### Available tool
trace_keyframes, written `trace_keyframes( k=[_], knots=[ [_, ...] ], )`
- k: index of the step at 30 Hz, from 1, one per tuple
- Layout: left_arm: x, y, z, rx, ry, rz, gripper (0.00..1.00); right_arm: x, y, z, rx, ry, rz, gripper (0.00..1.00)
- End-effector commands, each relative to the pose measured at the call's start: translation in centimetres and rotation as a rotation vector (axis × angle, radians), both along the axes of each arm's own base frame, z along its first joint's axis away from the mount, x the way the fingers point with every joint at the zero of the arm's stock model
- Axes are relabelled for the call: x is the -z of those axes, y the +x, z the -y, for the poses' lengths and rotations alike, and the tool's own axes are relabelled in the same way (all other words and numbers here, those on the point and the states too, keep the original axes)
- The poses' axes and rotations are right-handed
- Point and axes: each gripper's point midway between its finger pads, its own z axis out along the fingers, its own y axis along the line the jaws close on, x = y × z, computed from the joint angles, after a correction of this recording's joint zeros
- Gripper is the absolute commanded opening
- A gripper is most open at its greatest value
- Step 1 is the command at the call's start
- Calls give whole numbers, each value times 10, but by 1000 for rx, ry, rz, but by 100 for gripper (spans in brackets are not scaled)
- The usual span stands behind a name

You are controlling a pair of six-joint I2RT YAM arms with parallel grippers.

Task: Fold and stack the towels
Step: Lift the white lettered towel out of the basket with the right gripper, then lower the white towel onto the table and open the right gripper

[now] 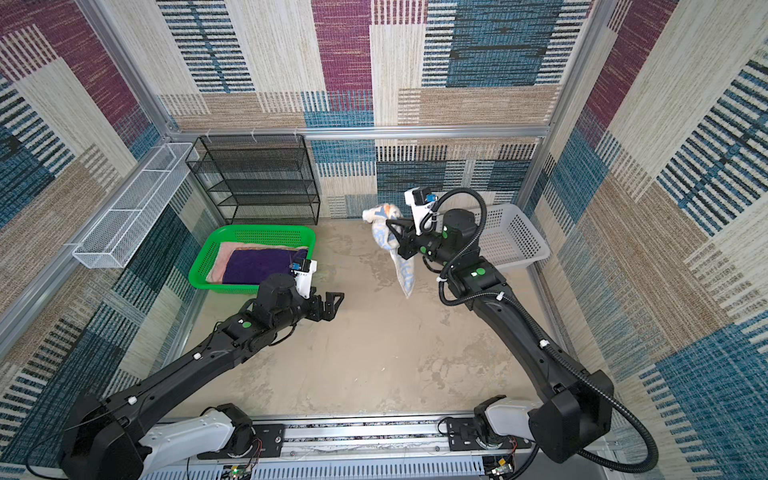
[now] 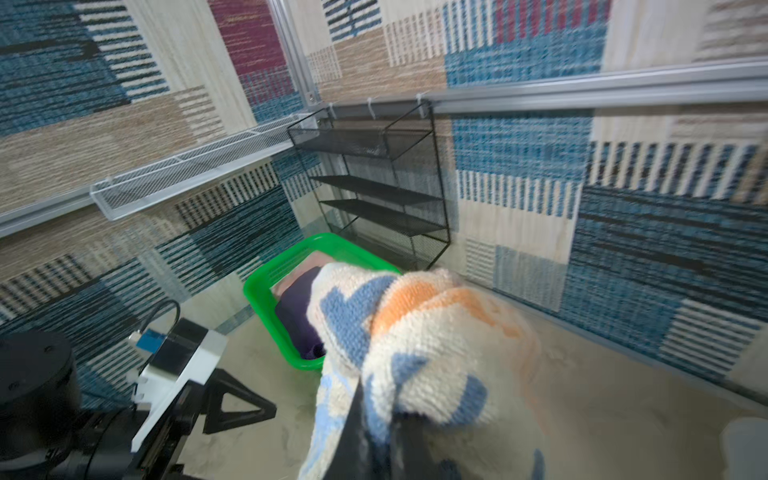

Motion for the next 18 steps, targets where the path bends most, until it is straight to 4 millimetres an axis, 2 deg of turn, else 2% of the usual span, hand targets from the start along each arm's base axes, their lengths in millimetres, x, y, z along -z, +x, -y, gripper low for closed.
trace_keyframes(
  k=[1,5,9,11,14,18],
  knots=[
    [-11,0,-12,-39,14,67,100,21,-19,-34,-126,9,-52,0],
    [-20,-5,-30,-88,56,115,100,63,-41,-65,-232,-23,-142,0],
    [-29,-8,-47,-149,69,175,100,83,-59,-74,-313,-15,-190,1],
    [-33,-10,-52,-165,68,197,100,89,-55,-68,-265,-27,-191,3],
    [-34,-11,-54,-170,69,210,100,107,-34,-47,-85,-92,-194,4],
    [-28,-10,-53,-167,84,192,100,131,-5,-6,109,-128,-229,4]
  ],
)
